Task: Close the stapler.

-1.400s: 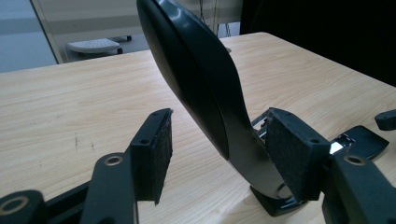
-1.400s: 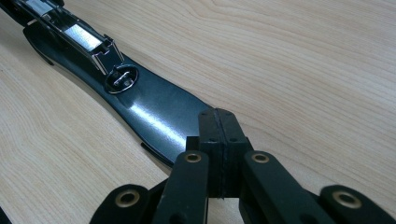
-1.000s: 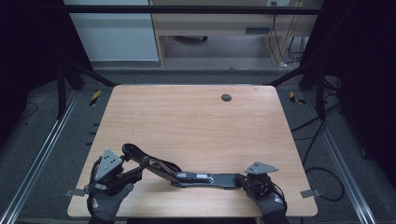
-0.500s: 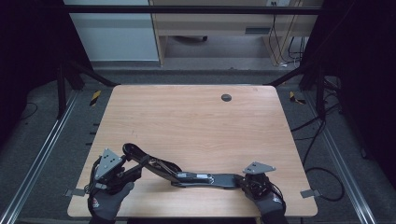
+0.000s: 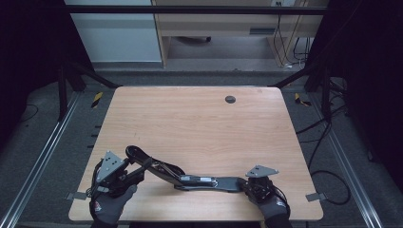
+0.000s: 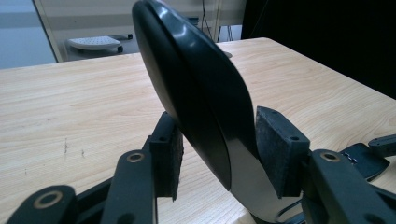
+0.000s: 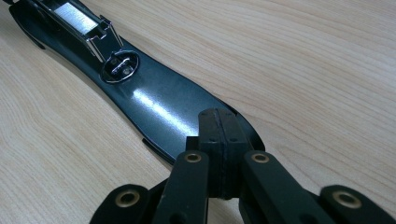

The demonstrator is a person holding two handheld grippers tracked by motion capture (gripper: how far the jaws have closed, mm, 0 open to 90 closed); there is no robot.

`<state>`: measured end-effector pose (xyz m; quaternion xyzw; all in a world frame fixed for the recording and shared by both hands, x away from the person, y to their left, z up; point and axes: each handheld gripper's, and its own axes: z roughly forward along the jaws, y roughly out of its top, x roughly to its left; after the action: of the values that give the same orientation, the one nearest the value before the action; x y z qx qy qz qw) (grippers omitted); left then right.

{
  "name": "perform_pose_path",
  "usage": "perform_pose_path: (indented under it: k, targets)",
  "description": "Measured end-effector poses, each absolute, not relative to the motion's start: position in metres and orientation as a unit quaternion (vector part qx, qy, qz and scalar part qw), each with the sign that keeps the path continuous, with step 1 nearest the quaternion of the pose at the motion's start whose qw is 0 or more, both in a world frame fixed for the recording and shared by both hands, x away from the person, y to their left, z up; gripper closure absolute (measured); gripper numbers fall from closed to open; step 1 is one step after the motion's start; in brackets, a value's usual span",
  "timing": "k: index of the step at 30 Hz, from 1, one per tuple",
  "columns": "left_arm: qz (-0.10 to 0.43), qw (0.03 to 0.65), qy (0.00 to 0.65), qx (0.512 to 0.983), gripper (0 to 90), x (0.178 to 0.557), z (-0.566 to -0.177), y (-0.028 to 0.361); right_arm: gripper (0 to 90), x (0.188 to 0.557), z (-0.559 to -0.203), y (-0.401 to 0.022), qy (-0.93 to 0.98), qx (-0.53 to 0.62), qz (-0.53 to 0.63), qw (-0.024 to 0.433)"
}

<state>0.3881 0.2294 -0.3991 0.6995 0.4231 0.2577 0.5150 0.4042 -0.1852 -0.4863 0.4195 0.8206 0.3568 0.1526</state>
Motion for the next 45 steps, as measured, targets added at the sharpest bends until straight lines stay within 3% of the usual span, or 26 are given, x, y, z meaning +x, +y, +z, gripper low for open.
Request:
perform_pose_path:
  k: [45]
  targets:
    - [0.272, 0.517, 0.408, 0.702, 56.8, 0.385, -0.384, 0.202, 90.0, 0.405, -0.488, -0.186, 0.815, 0.426, 0.366, 0.143]
